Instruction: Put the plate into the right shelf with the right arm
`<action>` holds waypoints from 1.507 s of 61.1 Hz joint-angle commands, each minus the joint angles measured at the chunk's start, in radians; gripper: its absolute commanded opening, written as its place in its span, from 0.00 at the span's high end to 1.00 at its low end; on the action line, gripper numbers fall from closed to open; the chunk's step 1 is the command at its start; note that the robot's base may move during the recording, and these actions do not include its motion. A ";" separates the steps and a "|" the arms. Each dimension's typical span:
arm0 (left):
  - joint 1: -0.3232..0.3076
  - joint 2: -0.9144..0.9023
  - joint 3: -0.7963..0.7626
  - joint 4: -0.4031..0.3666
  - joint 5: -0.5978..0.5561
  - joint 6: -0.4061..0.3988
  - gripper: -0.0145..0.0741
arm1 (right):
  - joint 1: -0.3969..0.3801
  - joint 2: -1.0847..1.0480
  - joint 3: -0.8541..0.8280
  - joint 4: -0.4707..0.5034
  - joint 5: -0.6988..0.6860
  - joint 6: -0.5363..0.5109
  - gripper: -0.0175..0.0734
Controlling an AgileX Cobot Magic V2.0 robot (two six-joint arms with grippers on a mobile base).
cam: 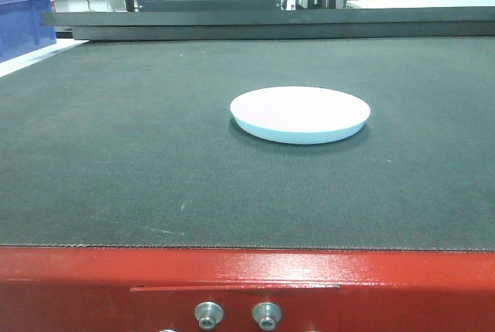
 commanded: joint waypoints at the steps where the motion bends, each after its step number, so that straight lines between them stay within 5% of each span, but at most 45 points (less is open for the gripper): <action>1: -0.008 -0.012 0.007 0.000 -0.089 -0.006 0.89 | -0.003 0.092 -0.130 0.000 0.013 0.002 0.68; 18: -0.008 -0.012 0.007 0.000 -0.089 -0.006 0.89 | 0.062 0.383 -0.310 0.000 0.072 0.002 0.21; 50: -0.008 -0.012 0.007 0.000 -0.089 -0.006 0.89 | 0.173 1.131 -0.940 0.000 0.385 0.014 0.23; 81: -0.008 -0.012 0.007 0.000 -0.089 -0.006 0.89 | 0.319 1.682 -1.279 0.000 0.361 0.121 0.24; 92: -0.008 -0.012 0.007 0.000 -0.089 -0.006 0.89 | 0.325 1.794 -1.344 -0.081 0.332 0.123 0.24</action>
